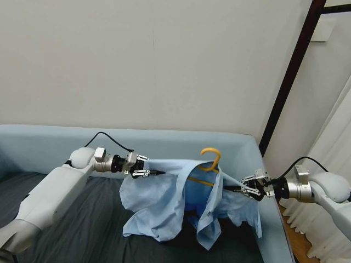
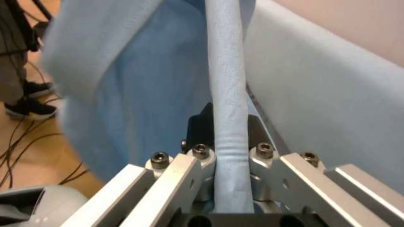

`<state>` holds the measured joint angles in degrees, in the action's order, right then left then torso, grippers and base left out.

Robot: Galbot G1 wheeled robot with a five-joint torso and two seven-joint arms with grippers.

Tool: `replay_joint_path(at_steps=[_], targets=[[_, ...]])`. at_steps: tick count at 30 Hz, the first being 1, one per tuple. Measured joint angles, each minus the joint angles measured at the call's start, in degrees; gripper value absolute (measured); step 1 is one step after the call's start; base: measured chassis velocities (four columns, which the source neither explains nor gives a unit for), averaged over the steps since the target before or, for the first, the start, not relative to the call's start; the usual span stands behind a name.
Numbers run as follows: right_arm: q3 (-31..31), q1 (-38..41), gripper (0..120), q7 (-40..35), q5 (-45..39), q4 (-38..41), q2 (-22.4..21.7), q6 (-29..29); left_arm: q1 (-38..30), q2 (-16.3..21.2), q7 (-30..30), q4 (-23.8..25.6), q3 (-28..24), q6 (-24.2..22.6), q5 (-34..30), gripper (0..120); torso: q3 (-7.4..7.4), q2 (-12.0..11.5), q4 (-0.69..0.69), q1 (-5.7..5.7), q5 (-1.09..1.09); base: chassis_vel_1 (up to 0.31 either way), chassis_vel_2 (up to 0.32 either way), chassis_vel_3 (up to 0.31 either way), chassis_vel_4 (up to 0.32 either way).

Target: Pick up the clothes from the sofa and hang them on the clothes hanger.

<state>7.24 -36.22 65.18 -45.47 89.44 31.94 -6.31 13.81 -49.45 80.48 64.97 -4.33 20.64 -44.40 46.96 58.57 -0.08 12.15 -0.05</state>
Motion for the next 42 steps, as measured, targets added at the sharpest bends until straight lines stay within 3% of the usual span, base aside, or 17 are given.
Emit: replay_joint_path(at_steps=[5, 9, 11, 14, 15, 17, 21, 23, 24, 27, 31, 37, 42], targets=[[0.64, 0.35, 1, -2.48, -1.72, 2.13, -2.53, -1.56, 1.59, 2.66, -1.75, 1.51, 2.32, 0.02, -4.34, 58, 0.0, 0.0, 0.01, 0.0, 0.01, 0.0, 0.0, 0.0, 0.0], [0.8, 2.4, 1, -4.89, -1.06, 5.01, -6.8, -2.93, 8.37, 5.39, -8.18, 6.1, 5.96, 1.18, -9.76, 76, -0.01, 0.0, 0.05, 0.0, -0.02, 0.0, 0.0, 0.0, 0.0], [0.71, 2.92, 1, -5.38, -0.72, 5.78, -8.07, -3.21, 10.02, 5.37, -9.67, 7.14, 6.95, 1.95, -10.81, 81, -0.01, 0.0, 0.04, 0.0, -0.01, 0.0, 0.0, 0.0, 0.0], [0.37, 4.26, 1, -6.85, 0.44, 7.37, -10.75, -4.0, 15.42, 4.12, -17.65, 11.44, 9.11, 4.1, -14.36, 94, -0.01, 0.0, -0.01, -0.01, -0.01, 0.0, 0.0, 0.0, 0.0], [0.37, 4.26, 1, -6.85, 0.44, 7.37, -10.75, -4.0, 15.42, 4.12, -17.65, 11.44, 9.11, 4.1, -14.36, 94, -0.01, 0.0, -0.01, -0.01, -0.01, 0.0, 0.0, 0.0, 0.0], [0.18, 4.78, 1, -9.6, 0.55, 8.52, -11.99, -5.14, 19.76, 2.55, -24.58, 15.89, 10.3, 4.65, -15.92, 99, -0.01, 0.0, -0.02, -0.01, 0.01, 0.0, 0.0, 0.0, 0.0], [-0.21, 5.07, 1, -13.6, 0.44, 9.13, -12.25, -6.23, 24.05, 0.16, -30.82, 20.16, 11.46, 4.9, -15.06, 100, -0.01, 0.0, 0.0, -0.01, 0.01, 0.0, 0.0, 0.0, 0.0], [-1.11, 5.59, 1, -19.98, -0.31, 8.61, -10.2, -7.14, 28.11, -2.98, -42.86, 24.41, 12.15, 5.37, -11.35, 100, -0.01, 0.0, -0.01, -0.01, 0.0, 0.0, 0.0, 0.0, 0.0], [-1.11, 5.59, 1, -19.98, -0.31, 8.61, -10.2, -7.14, 28.11, -2.98, -42.86, 24.41, 12.15, 5.37, -11.35, 100, -0.01, 0.0, -0.01, -0.01, 0.0, 0.0, 0.0, 0.0, 0.0], [-4.09, 7.47, 1, -26.75, -0.6, 6.97, -6.19, -7.79, 31.36, -5.2, -54.41, 28.87, 11.65, 5.1, -9.08, 100, 0.0, 0.0, 0.01, -0.01, 0.03, 0.0, 0.0, 0.0, 0.0], [-9.81, 12.35, 1, -34.02, -0.8, 4.68, -1.76, -8.63, 33.14, -5.51, -58.67, 31.62, 10.9, 4.19, -7.58, 100, 0.0, 0.0, 0.02, -0.01, 0.02, 0.0, 0.0, 0.0, 0.0], [-19.14, 21.85, 1, -41.28, -2.95, 2.56, 1.32, -11.26, 34.2, -5.5, -59.85, 32.45, 10.06, 3.72, -3.95, 100, 0.0, 0.0, 0.03, 0.0, 0.01, 0.0, 0.0, 0.0, 0.0], [-32.49, 34.72, 1, -48.28, -6.36, 2.08, 2.57, -18.11, 35.84, -8.97, -61.67, 33.12, 8.95, 2.99, -0.27, 100, 0.01, 0.0, -0.01, 0.0, 0.01, 0.0, 0.0, 0.0, 0.0]])
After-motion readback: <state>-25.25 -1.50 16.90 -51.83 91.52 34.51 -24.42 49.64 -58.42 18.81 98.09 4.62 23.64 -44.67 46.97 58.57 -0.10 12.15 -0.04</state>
